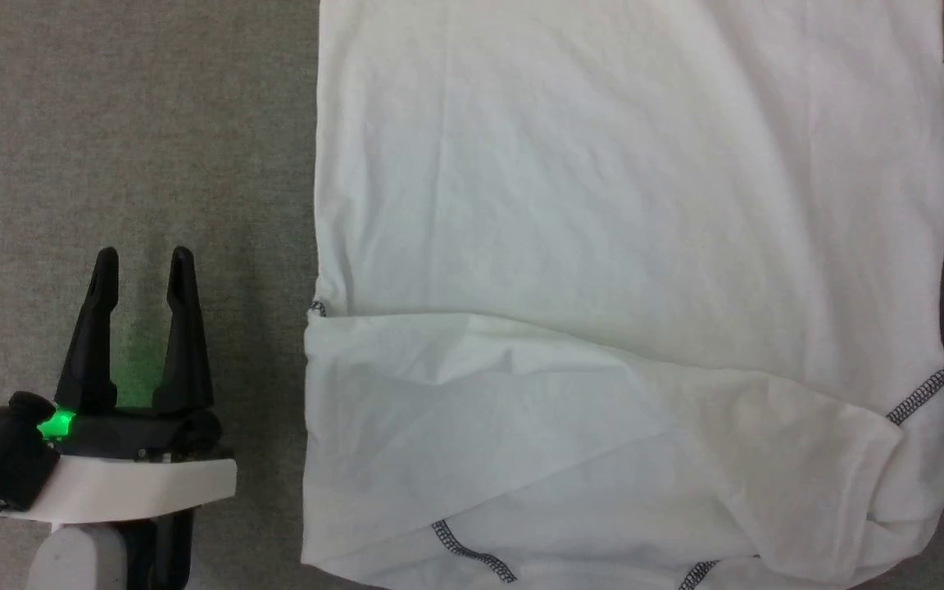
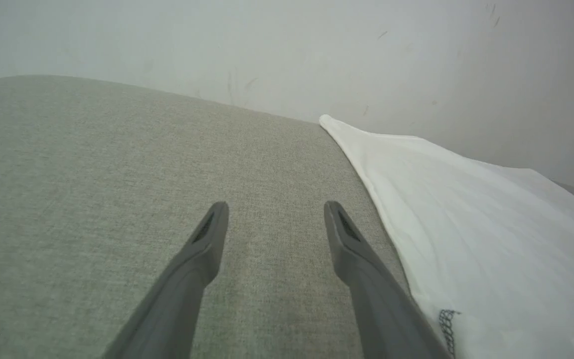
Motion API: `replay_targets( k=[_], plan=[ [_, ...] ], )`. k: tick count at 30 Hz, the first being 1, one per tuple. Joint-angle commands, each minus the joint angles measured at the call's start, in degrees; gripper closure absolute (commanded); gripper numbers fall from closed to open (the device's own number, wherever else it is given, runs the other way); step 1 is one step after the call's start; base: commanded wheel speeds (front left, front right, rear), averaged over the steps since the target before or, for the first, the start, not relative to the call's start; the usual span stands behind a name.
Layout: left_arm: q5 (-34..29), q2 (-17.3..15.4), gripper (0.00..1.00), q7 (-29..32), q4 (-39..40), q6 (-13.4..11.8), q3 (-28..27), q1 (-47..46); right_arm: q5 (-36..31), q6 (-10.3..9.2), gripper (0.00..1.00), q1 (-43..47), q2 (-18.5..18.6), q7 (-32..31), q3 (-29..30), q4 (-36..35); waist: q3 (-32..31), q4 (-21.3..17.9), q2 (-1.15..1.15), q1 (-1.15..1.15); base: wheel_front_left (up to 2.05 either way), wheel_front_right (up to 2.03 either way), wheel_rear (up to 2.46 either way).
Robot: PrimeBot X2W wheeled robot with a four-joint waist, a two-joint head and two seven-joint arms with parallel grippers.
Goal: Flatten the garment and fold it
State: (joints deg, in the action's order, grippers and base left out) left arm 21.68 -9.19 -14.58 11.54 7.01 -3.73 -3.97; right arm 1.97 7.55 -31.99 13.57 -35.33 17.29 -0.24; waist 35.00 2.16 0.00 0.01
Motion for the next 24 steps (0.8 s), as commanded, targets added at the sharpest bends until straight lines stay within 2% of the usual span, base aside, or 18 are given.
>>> replay_targets(
  k=[1, 11, 12, 13, 14, 18, 24],
  plan=[
    [0.3, -0.3, 0.0, -0.1, -0.2, 0.2, 0.2, -1.0, -0.2, -0.06, 0.0, -1.1, 0.1, -0.2, 0.1, 0.5, 1.3, 1.0, 0.0, -0.01, 0.0, 0.0, 0.0],
    [0.7, -0.8, 0.0, -0.3, -0.5, 0.3, 0.7, -2.0, 0.8, -0.06, 0.0, -1.7, 1.4, -3.7, 0.6, 3.2, 3.0, 1.5, 0.0, -0.01, 0.0, 0.0, 0.0],
    [0.7, -0.9, 0.0, -0.3, -0.5, 0.3, 0.7, -2.1, 1.3, -0.06, 0.35, -1.5, 1.1, -5.1, 1.0, 3.5, 3.0, 1.4, 0.0, -0.01, 0.0, 0.0, 0.0],
    [0.7, -0.9, 0.0, -0.3, -0.5, 0.3, 0.7, -2.0, 1.9, -0.06, 0.64, -1.4, 0.5, -6.7, 1.5, 3.7, 3.0, 1.4, 0.0, -0.01, 0.0, 0.0, 0.0],
    [0.7, -0.9, 0.0, -0.3, -0.6, 0.3, 0.7, -2.0, 2.3, -0.06, 1.0, -1.3, -0.3, -8.0, 2.1, 3.5, 2.9, 1.3, 0.0, -0.01, 0.0, 0.0, 0.0],
    [0.6, -1.1, 0.0, -0.3, -0.7, 0.2, 0.7, -2.1, 2.3, -0.06, 1.0, -0.8, -2.6, -11.0, 3.8, 1.3, 2.5, 1.0, 0.0, -0.01, 0.0, 0.0, 0.0],
    [0.3, -1.2, 0.0, -0.3, -1.0, -0.1, 0.9, -1.8, 1.4, -0.06, 1.0, -0.7, -3.6, -6.8, 4.8, -0.9, 0.5, 0.4, 0.0, -0.01, 0.0, 0.0, 0.0]
  ],
)
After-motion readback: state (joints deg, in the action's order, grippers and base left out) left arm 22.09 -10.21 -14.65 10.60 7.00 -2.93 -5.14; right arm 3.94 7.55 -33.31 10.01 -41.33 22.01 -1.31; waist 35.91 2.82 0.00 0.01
